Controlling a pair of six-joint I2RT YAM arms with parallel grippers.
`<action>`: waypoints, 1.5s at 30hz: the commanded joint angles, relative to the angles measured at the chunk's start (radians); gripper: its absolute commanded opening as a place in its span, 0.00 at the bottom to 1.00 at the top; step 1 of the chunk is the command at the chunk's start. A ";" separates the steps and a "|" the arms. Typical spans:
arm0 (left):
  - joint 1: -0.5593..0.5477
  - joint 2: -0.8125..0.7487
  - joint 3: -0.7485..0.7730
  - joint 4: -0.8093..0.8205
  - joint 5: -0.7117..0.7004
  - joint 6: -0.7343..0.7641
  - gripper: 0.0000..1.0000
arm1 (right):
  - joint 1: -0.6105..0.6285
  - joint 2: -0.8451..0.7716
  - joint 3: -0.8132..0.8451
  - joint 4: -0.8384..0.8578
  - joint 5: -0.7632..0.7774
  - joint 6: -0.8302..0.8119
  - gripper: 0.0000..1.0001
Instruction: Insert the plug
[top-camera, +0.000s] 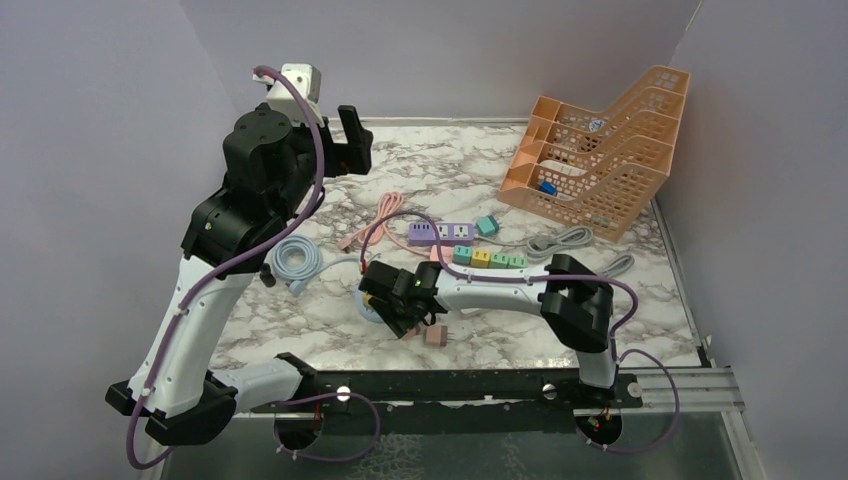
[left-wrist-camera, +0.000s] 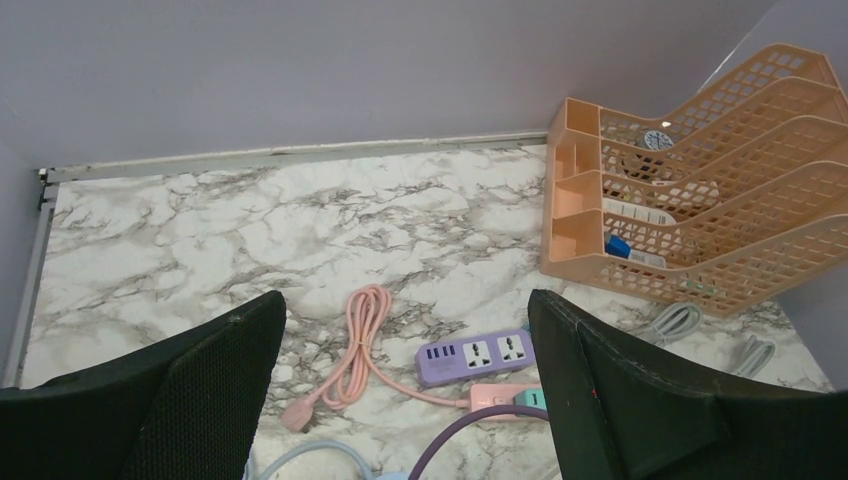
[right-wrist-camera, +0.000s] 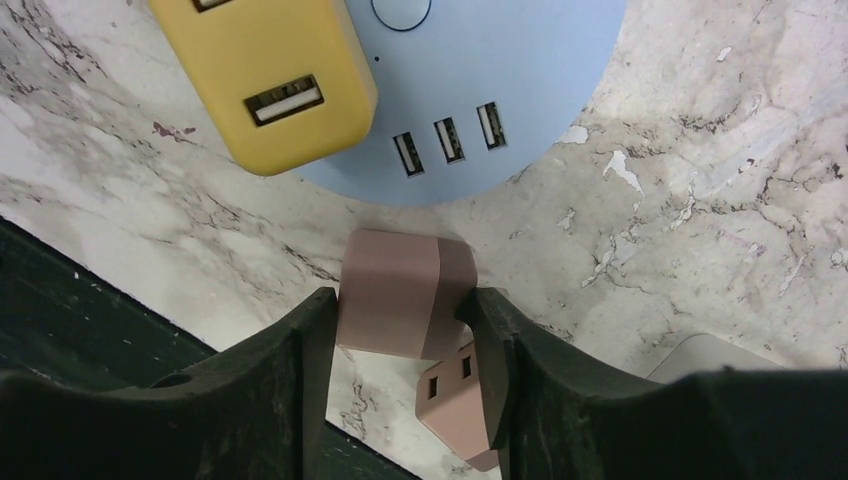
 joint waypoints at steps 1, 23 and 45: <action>0.006 -0.023 -0.009 0.026 0.015 -0.002 0.94 | 0.003 0.048 -0.008 0.004 0.065 0.031 0.52; 0.006 -0.037 -0.032 0.030 0.012 0.010 0.94 | 0.002 -0.009 0.010 0.025 0.073 0.010 0.40; 0.006 -0.150 -0.417 0.256 0.463 0.175 0.99 | -0.524 -0.557 -0.377 0.576 -0.713 0.208 0.40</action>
